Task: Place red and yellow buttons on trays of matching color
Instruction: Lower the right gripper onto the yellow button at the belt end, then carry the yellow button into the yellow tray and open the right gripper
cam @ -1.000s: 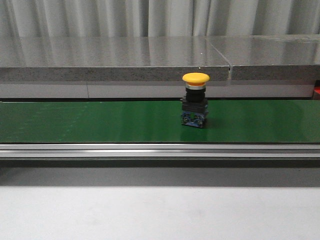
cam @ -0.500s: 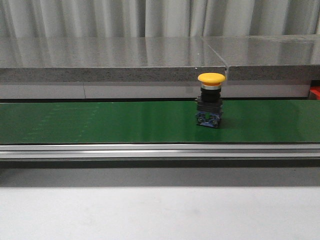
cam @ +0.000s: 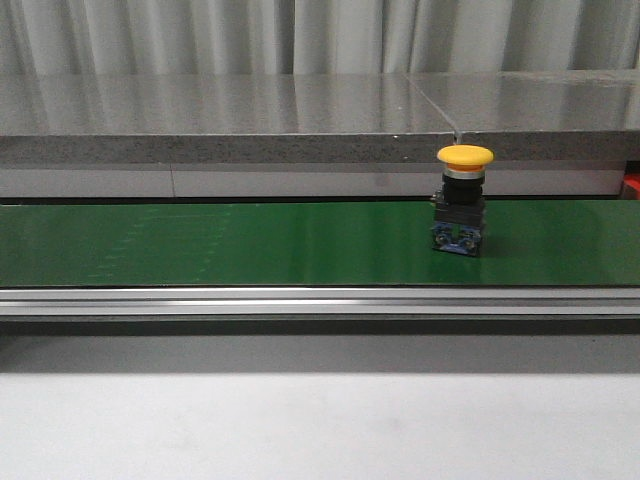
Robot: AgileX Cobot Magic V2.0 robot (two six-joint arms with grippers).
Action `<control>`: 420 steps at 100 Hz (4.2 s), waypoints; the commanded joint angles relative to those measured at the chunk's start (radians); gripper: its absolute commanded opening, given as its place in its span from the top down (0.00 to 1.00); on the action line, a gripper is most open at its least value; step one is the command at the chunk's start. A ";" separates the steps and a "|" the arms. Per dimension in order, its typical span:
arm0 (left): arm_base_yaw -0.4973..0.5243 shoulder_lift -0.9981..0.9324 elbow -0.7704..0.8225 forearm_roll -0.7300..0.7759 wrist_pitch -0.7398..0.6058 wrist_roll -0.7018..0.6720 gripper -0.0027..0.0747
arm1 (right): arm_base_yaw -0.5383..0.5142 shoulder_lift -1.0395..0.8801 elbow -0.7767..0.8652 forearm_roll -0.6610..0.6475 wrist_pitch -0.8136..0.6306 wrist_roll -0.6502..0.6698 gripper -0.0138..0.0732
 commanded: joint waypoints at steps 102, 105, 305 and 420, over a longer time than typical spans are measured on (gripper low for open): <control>-0.008 0.008 -0.028 -0.016 -0.075 -0.003 0.99 | 0.576 -0.012 0.490 -0.109 -0.389 -0.181 0.17; -0.008 0.008 -0.028 -0.016 -0.075 -0.003 0.99 | 0.582 -0.004 0.490 -0.110 -0.403 -0.181 0.17; -0.008 0.008 -0.028 -0.016 -0.075 -0.003 0.99 | -0.262 -0.290 0.726 -0.416 -0.613 0.477 0.74; -0.008 0.008 -0.028 -0.016 -0.075 -0.003 0.99 | -0.277 0.081 0.724 -0.415 -0.763 0.494 0.50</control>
